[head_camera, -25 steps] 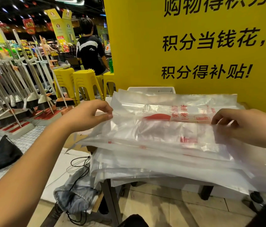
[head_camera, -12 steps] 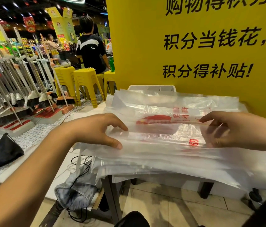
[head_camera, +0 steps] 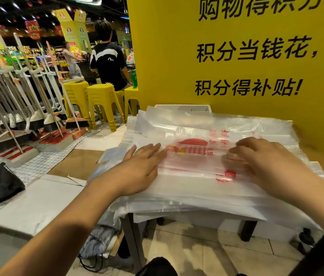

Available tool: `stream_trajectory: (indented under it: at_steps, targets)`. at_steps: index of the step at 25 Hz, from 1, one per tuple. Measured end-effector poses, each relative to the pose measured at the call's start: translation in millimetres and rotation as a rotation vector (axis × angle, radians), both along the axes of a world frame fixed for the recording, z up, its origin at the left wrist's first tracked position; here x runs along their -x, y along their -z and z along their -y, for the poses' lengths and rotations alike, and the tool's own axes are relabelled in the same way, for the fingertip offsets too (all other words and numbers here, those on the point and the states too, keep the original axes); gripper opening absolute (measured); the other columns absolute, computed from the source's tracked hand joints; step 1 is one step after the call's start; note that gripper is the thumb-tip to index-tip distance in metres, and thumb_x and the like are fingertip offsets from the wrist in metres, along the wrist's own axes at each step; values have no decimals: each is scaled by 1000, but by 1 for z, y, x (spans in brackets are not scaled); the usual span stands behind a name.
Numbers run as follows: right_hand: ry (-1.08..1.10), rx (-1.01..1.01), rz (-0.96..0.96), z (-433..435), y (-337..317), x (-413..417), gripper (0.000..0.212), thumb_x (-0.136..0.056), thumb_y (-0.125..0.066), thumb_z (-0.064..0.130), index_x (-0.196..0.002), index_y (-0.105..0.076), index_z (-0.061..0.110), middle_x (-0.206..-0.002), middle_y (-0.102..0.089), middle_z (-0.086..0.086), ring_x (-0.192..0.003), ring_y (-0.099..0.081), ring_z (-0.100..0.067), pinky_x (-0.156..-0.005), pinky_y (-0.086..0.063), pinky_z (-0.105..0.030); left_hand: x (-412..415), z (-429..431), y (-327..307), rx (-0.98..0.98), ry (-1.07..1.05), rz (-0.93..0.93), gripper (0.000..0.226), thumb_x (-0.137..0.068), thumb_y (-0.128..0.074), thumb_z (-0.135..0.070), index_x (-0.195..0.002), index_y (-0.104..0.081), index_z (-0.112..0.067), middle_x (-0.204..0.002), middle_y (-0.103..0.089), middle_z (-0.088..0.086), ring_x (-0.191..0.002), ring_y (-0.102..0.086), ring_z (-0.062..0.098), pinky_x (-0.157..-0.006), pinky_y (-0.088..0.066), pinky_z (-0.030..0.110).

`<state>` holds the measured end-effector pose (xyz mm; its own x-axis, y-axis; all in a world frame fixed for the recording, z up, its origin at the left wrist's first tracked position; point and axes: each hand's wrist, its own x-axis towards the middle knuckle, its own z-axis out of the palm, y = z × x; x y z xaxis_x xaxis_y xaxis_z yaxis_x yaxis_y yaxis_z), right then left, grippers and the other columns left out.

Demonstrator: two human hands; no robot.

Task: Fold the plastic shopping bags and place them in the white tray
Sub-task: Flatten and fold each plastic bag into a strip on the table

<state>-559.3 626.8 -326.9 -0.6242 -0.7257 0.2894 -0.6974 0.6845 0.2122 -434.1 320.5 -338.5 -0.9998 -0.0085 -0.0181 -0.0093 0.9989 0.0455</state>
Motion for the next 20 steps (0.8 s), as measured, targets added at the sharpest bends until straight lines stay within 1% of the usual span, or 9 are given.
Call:
stream_trajectory:
  at_steps: [2, 3, 4, 5, 7, 9, 11, 15, 20]
  targets:
    - [-196, 106, 53, 15, 7, -14, 27, -93, -62, 29, -118, -59, 37, -130, -57, 8, -113, -55, -19, -90, -46, -34, 2, -17, 1, -61, 72, -42, 55, -108, -27, -34, -159, -7, -38, -167, 3, -11, -152, 5, 6, -123, 7, 34]
    - [-222, 144, 101, 22, 12, -18, 23, -97, -57, 33, -119, -60, 37, -131, -57, 10, -115, -55, -18, -91, -46, -34, 3, -24, 2, -92, 90, -44, 53, -108, -26, -39, -158, -9, -41, -167, 3, -13, -152, 5, 5, -124, 5, 35]
    - [-200, 181, 165, 26, 18, -19, 27, -101, -49, 39, -126, -59, 38, -136, -55, 11, -121, -53, -17, -97, -46, -34, 5, -29, 3, -111, 86, -36, 52, -107, -23, -46, -157, -10, -44, -166, 3, -15, -151, 6, 5, -124, 4, 35]
    - [-155, 203, 241, 27, 24, -19, 35, -103, -40, 45, -134, -55, 39, -144, -49, 13, -129, -47, -15, -105, -42, -33, 6, -30, 7, -121, 63, -16, 53, -105, -20, -52, -156, -9, -46, -166, 5, -15, -152, 8, 6, -124, 5, 35]
    - [-81, 187, 401, 21, 31, -15, 47, -102, -26, 55, -146, -38, 48, -156, -30, 21, -145, -28, -8, -118, -24, -27, 7, -26, 14, -129, -13, 33, 54, -102, -14, -59, -155, -5, -51, -165, 11, -16, -152, 13, 11, -123, 9, 39]
    - [-52, 135, 529, 9, 37, -9, 54, -94, -11, 73, -146, -18, 59, -160, -7, 28, -150, -4, 0, -121, -5, -23, 3, -17, 21, -128, -89, 52, 56, -99, -11, -65, -153, -1, -55, -164, 14, -16, -151, 18, 14, -122, 12, 43]
    - [-10, 81, 548, -9, 40, -4, 67, -80, 2, 86, -143, -3, 63, -158, 9, 30, -148, 12, 3, -121, 5, -25, -1, -10, 26, -125, -136, 64, 60, -94, -9, -71, -151, 3, -58, -163, 17, -16, -151, 20, 15, -122, 13, 45]
    - [154, 25, 534, -41, 40, 3, 89, -69, 6, 95, -149, 9, 55, -159, 23, 18, -147, 21, -2, -123, 10, -35, -1, -8, 29, -112, -170, 75, 64, -88, -8, -77, -148, 6, -61, -163, 17, -16, -151, 20, 13, -122, 12, 47]
    - [221, 0, 548, -46, 35, 5, 93, -74, -6, 91, -153, 12, 45, -161, 23, 9, -149, 20, -7, -123, 9, -36, 2, -11, 26, -86, -171, 21, 72, -84, -5, -82, -152, -3, -58, -166, 6, -14, -153, 11, 14, -122, 13, 47]
